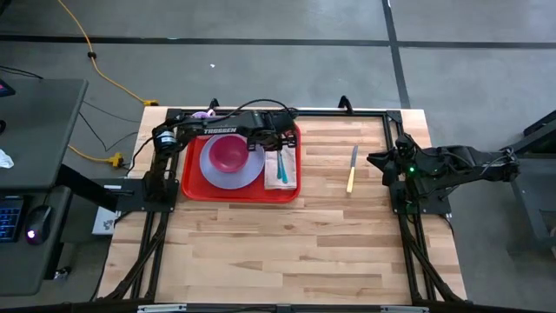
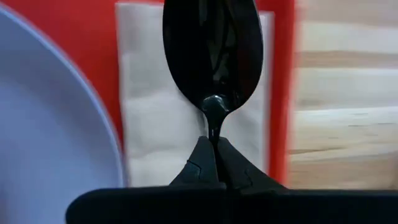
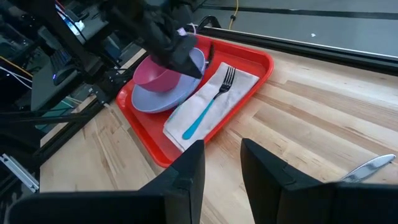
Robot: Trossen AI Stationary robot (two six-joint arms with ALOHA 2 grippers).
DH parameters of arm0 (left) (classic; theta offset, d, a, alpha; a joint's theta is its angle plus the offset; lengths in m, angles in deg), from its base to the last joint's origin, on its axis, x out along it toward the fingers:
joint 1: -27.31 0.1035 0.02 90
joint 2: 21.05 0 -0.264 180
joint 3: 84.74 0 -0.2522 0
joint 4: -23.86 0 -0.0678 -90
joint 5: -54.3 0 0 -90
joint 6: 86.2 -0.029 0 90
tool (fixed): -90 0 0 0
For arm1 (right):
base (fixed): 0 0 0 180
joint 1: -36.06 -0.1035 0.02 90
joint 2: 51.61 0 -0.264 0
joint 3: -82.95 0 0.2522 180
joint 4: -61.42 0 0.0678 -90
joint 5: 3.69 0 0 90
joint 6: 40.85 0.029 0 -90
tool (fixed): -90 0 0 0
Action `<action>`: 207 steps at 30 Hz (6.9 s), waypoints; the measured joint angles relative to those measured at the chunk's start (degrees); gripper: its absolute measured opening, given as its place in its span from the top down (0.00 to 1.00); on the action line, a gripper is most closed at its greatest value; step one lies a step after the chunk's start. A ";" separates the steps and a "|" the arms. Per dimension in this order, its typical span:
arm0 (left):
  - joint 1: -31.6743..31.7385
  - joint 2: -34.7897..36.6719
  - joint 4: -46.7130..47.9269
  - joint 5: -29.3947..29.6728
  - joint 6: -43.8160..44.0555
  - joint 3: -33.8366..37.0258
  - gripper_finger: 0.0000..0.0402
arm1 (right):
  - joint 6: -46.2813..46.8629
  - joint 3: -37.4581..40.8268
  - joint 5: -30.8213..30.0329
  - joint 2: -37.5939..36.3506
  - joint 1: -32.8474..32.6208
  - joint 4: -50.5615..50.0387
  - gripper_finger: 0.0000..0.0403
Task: Set up tray
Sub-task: Put the blue spoon on the white table napkin to the left of the blue fork
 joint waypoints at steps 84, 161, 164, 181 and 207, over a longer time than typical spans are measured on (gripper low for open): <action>3.08 -6.12 2.39 -7.58 -3.67 0.09 0.87 | -0.07 0.00 0.78 0.00 -0.01 0.00 0.80; 3.50 -4.42 5.78 -11.40 -0.41 0.09 0.87 | -0.68 0.00 0.32 0.02 -0.02 0.00 0.80; 3.50 -4.42 5.78 -11.93 -0.43 0.09 0.87 | -0.68 0.00 0.32 0.01 -0.01 0.00 0.80; 3.50 -4.42 5.38 -12.19 -1.28 0.09 0.87 | -0.68 0.00 1.21 0.01 -0.01 0.00 0.80; 3.50 -4.42 3.70 -11.10 -0.22 0.09 0.65 | -1.42 0.00 1.78 0.00 -0.02 0.02 0.80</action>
